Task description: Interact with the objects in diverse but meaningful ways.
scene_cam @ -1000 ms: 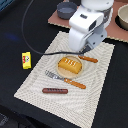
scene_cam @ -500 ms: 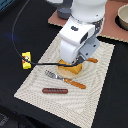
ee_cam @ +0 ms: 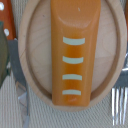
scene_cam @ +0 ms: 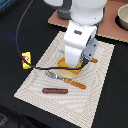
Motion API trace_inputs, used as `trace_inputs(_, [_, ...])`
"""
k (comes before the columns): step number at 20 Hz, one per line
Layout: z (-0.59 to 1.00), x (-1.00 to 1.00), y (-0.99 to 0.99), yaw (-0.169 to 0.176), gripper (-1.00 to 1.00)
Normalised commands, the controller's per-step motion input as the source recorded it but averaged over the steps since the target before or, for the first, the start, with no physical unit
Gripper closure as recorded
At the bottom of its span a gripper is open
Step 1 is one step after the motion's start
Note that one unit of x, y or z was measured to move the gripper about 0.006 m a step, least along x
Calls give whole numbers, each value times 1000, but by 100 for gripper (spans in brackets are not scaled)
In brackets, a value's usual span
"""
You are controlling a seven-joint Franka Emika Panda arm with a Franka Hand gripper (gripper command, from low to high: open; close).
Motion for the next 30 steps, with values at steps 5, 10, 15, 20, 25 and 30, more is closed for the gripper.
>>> trace_inputs(5, [-423,-54,-35,52,-100])
trace_inputs(10, [-397,-39,-57,54,-100])
trace_inputs(15, [-355,9,-7,52,-100])
trace_inputs(20, [-315,22,-1,47,100])
trace_inputs(25, [-296,49,0,45,100])
trace_inputs(30, [-261,46,0,43,100])
